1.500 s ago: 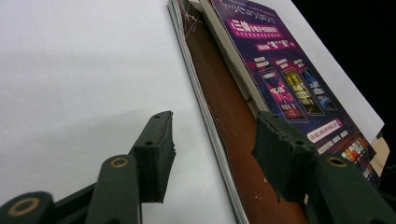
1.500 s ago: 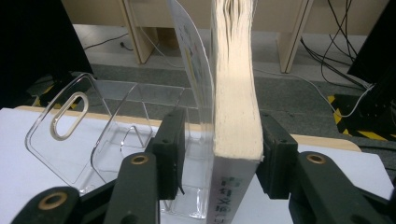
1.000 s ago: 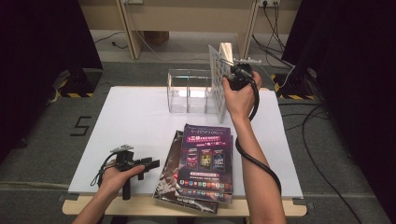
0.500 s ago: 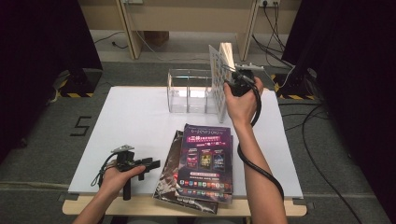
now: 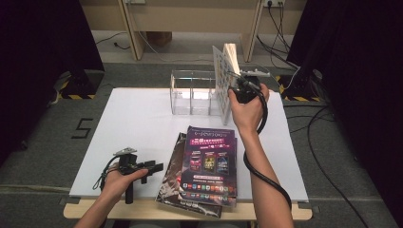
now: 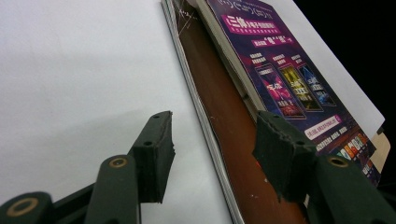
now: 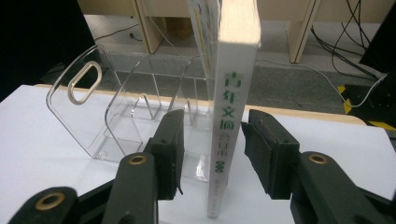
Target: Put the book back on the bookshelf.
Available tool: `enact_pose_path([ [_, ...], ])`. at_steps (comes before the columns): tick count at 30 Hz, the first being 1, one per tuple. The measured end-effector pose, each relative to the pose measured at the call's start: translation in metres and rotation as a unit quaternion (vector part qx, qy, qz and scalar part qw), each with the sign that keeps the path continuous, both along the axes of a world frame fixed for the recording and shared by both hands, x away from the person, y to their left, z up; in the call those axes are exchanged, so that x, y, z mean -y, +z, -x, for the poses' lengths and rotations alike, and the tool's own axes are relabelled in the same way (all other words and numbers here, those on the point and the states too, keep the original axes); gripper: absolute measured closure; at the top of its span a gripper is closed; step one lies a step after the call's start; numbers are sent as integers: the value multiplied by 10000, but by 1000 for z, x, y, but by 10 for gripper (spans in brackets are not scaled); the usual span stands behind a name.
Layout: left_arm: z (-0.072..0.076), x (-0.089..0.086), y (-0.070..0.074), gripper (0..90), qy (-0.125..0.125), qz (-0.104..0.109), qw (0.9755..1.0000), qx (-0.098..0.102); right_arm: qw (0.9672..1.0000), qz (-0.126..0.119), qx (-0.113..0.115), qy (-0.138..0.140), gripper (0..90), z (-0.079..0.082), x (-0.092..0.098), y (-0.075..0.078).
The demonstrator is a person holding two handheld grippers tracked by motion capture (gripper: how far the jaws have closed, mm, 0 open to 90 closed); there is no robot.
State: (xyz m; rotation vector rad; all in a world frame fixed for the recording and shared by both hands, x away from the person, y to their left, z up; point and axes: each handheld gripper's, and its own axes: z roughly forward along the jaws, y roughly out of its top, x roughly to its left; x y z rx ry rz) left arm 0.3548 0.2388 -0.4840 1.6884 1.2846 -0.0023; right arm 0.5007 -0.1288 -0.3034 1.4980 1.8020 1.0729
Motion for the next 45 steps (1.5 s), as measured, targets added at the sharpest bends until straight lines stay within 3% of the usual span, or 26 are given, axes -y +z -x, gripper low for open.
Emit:
enact_pose_path([
  [28,0,4,3,461,-55,-54,10000,51,9991,101,-403,78,564,37,19,-35],
  [35,-2,7,2,462,-82,-109,9999,65,9982,166,-559,132,564,50,23,-52],
  [45,-9,22,8,462,-111,-153,9997,167,9947,124,-997,192,561,66,29,-87],
])
